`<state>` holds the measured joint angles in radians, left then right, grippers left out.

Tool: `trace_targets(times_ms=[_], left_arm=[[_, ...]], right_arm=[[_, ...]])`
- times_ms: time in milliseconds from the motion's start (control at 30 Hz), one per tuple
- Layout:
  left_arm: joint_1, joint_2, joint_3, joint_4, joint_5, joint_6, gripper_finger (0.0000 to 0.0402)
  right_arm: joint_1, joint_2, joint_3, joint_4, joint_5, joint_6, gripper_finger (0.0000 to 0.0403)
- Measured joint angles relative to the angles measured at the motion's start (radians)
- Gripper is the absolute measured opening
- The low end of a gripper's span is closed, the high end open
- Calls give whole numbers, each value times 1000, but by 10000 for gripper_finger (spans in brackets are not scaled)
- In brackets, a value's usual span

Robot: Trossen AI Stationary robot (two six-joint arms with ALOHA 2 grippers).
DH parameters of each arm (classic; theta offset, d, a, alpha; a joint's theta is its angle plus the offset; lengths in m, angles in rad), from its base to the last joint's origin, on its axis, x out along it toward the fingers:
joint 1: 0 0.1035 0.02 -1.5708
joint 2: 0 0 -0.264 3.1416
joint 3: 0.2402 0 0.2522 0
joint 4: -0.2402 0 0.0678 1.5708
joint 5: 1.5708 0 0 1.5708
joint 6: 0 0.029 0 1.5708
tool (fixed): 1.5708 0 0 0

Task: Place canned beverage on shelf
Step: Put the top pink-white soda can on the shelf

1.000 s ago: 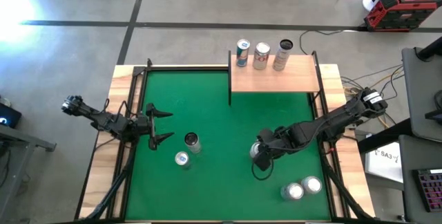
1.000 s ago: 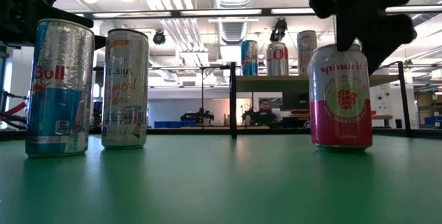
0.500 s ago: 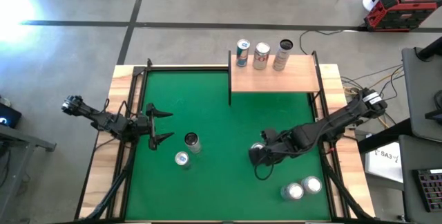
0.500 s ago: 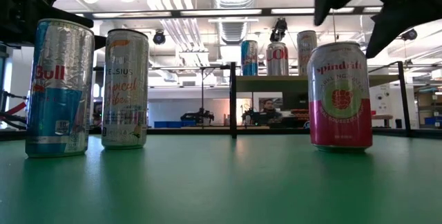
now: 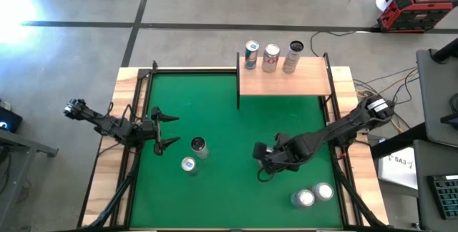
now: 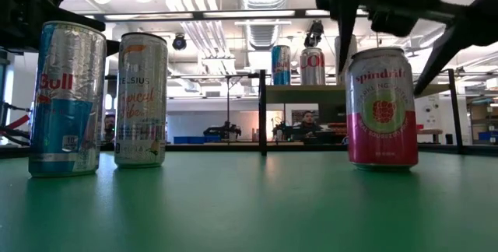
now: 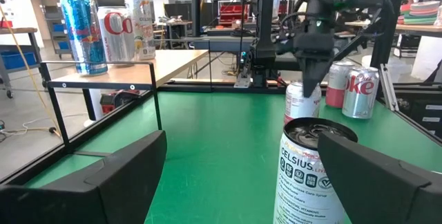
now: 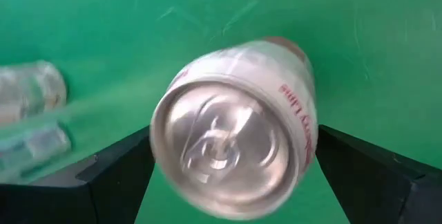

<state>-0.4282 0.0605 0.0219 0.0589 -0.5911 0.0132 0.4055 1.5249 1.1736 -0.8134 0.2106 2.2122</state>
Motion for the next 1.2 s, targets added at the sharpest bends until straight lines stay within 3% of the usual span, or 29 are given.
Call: trace_targets(times_ms=[167, 400, 767, 933, 1200], left_arm=[[0, 0, 0, 0, 0, 0, 361], [0, 0, 0, 0, 0, 0, 361], [0, 1, 0, 0, 0, 0, 361], [0, 2, 0, 0, 0, 0, 361], [0, 3, 0, 0, 0, 0, 361]], right_arm=[[-20, 41, 4, 2, -6, 127, 370], [-31, 84, 59, -19, -30, 135, 367], [-31, 134, 166, -166, -35, 91, 310], [-31, 140, 193, -198, -27, -39, 307], [-33, 124, 198, -208, -25, -397, 305]])
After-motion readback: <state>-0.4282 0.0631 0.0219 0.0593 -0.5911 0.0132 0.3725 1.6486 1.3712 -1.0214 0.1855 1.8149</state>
